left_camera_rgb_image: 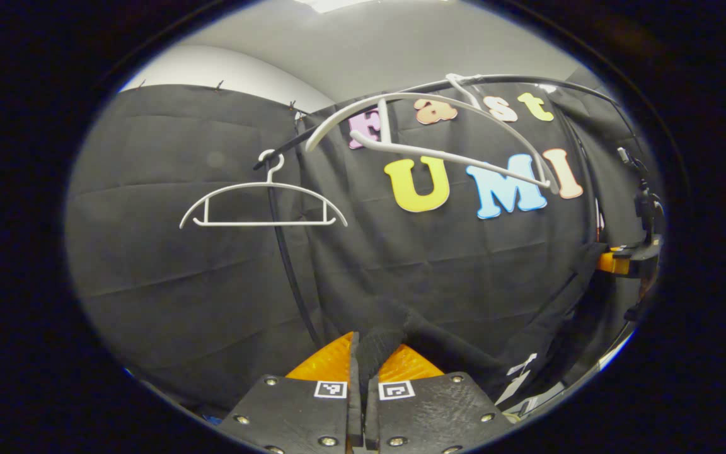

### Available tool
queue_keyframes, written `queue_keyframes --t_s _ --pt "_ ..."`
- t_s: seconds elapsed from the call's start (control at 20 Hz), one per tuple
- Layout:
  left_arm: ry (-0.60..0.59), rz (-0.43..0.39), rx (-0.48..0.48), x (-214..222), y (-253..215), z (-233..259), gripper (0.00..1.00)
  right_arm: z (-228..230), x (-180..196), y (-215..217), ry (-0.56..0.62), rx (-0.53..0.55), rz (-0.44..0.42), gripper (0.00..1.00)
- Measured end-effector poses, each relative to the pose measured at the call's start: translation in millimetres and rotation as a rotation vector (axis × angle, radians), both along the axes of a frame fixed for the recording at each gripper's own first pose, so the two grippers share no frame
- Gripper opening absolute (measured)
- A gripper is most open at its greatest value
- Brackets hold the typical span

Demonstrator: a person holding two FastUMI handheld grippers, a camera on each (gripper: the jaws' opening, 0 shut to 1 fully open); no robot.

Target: Grasp the clothes on the hanger with both hands and then place them into the laundry hamper below.

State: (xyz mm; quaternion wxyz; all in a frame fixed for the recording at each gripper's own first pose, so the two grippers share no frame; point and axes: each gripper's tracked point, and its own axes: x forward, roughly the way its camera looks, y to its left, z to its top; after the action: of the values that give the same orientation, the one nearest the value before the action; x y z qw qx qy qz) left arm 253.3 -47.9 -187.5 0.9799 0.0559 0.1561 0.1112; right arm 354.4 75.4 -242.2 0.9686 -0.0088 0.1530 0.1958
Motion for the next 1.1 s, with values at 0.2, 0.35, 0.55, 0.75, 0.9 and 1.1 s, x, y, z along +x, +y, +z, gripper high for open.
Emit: queue_keyframes --t_s 0.2,0.35,0.55,0.75,0.9,1.1 --pt "0.014 -0.044 -0.027 -11.4 -25.0 -15.3 0.04 -11.5 -37.5 25.9 0.038 -0.002 0.066 0.02" --pt "0.024 -0.089 -0.048 -19.3 -50.2 -22.6 0.04 -20.8 -65.4 47.2 0.059 -0.009 0.121 0.00" --pt "0.054 -0.139 -0.067 -10.2 -79.3 -43.8 0.04 -36.6 -95.5 71.6 0.090 -0.024 0.194 0.02" --pt "0.078 -0.140 -0.113 0.2 -93.5 -70.2 0.03 -53.6 -121.2 87.9 0.127 -0.025 0.239 0.02" --pt "0.110 -0.126 -0.153 18.5 -97.9 -94.1 0.04 -73.1 -136.0 97.7 0.147 -0.038 0.269 0.04" --pt "0.180 -0.110 -0.154 9.1 -89.0 -131.4 0.04 -106.5 -157.0 103.0 0.187 -0.072 0.297 0.04"
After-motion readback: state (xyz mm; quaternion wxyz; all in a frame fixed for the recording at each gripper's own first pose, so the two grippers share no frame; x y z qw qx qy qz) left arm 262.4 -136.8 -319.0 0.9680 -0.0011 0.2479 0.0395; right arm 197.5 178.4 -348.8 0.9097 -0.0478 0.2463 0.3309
